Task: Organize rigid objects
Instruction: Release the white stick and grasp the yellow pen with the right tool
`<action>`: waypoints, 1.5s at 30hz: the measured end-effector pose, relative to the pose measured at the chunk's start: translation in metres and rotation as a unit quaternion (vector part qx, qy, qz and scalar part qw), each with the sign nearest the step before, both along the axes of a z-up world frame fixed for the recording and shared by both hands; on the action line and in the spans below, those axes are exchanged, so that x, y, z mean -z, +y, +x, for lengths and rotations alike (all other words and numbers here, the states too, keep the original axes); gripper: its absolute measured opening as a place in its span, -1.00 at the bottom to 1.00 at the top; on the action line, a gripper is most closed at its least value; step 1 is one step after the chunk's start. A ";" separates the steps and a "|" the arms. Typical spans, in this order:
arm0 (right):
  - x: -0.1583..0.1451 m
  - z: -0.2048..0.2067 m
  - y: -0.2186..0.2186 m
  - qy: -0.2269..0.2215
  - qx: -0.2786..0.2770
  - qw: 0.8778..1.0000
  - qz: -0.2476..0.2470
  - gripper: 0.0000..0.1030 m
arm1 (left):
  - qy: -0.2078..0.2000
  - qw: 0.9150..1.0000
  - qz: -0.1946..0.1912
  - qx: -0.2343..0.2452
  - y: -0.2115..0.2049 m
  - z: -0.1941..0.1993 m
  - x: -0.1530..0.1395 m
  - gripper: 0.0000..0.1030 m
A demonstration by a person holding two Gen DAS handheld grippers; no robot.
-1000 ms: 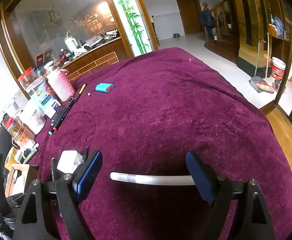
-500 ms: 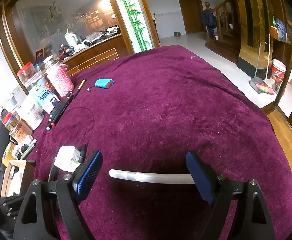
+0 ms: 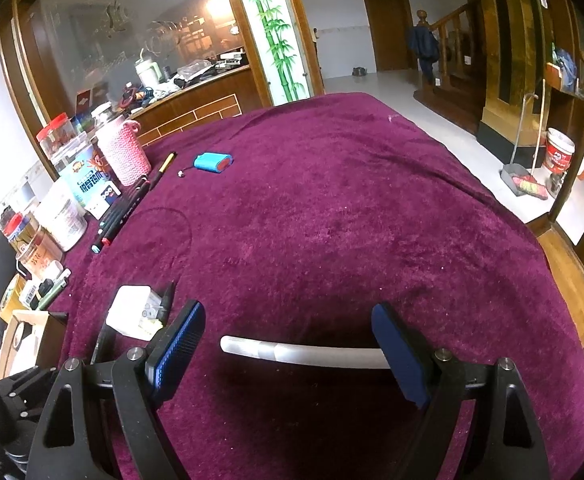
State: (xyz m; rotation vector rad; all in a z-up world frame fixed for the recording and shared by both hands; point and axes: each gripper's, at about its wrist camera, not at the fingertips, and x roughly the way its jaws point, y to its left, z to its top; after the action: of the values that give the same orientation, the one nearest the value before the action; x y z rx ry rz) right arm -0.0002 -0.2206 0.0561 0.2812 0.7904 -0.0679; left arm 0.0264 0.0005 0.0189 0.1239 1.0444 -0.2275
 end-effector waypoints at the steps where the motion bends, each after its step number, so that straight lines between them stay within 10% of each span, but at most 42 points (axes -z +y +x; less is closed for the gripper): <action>1: 0.000 0.000 0.000 -0.001 0.000 1.000 0.000 0.71 | 0.005 1.000 -0.012 0.000 0.004 -0.001 -0.001 -0.72; 13: -0.013 -0.018 0.025 -0.060 -0.030 0.997 -0.030 0.71 | -0.039 0.990 -0.131 0.017 0.053 -0.076 -0.060 -0.72; 20: -0.017 -0.004 0.073 -0.007 -0.109 0.994 -0.010 0.67 | -0.085 0.978 -0.189 0.033 0.088 -0.123 -0.091 -0.71; 28: 0.029 0.038 0.121 0.102 -0.120 0.986 -0.061 -0.22 | -0.123 0.965 -0.228 0.028 0.141 -0.155 -0.110 -0.71; 34: 0.033 0.041 0.125 0.101 -0.097 0.986 -0.086 -0.77 | -0.137 0.960 -0.244 0.023 0.168 -0.166 -0.116 -0.71; 45: 0.001 -0.016 0.093 0.084 -0.091 0.992 -0.014 -0.83 | -0.149 0.951 -0.272 -0.019 0.219 -0.189 -0.116 -0.71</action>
State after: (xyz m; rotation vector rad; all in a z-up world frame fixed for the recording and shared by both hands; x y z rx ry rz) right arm -0.0163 -0.1273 0.0547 0.1777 0.9779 0.0710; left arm -0.1625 0.2192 0.1345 -0.3525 0.6538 -0.4410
